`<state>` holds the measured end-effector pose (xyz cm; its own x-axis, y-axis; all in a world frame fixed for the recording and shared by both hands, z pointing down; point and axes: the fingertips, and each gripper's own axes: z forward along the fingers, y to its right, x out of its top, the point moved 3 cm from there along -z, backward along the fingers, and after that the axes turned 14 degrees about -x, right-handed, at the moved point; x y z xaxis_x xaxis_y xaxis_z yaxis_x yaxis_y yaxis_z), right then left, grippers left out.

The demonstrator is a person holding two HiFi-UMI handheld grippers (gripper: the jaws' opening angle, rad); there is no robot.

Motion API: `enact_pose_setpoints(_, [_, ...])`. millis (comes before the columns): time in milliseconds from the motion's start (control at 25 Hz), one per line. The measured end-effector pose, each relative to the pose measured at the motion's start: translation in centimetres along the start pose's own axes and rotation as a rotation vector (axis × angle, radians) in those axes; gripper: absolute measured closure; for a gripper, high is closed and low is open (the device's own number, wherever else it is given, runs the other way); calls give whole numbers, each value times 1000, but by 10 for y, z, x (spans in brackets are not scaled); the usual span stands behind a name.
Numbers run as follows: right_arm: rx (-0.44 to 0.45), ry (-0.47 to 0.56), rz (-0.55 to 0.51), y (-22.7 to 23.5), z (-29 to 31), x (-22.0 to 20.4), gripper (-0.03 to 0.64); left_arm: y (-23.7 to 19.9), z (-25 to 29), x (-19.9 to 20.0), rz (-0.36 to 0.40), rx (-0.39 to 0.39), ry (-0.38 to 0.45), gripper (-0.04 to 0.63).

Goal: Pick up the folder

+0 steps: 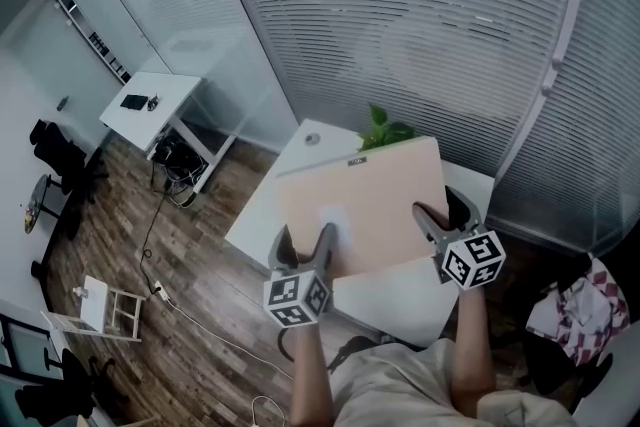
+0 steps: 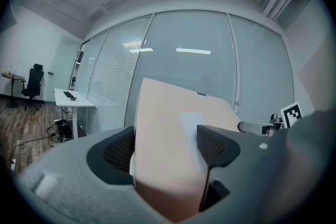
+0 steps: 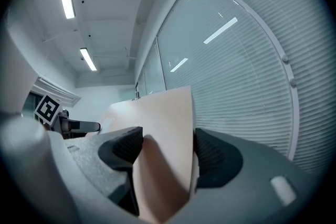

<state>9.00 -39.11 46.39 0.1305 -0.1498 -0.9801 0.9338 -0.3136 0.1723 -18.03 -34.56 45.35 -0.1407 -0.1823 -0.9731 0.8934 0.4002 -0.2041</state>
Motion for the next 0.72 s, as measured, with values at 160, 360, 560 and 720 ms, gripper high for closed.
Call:
enact_pose_setpoints(160, [-1, -3, 1, -2, 0, 0, 302, -2, -2, 0, 1, 3, -2, 227])
enact_pose_setpoints(360, [10, -7, 0, -9, 0, -3, 302, -6, -8, -2, -6, 13, -1, 227])
enact_pose_setpoints(560, [18, -11, -6, -12, 2, -3, 302, -9, -11, -4, -15, 21, 4, 227])
enact_pose_setpoints(720, [21, -13, -12, -15, 2, -4, 302, -11, -14, -5, -20, 27, 5, 227])
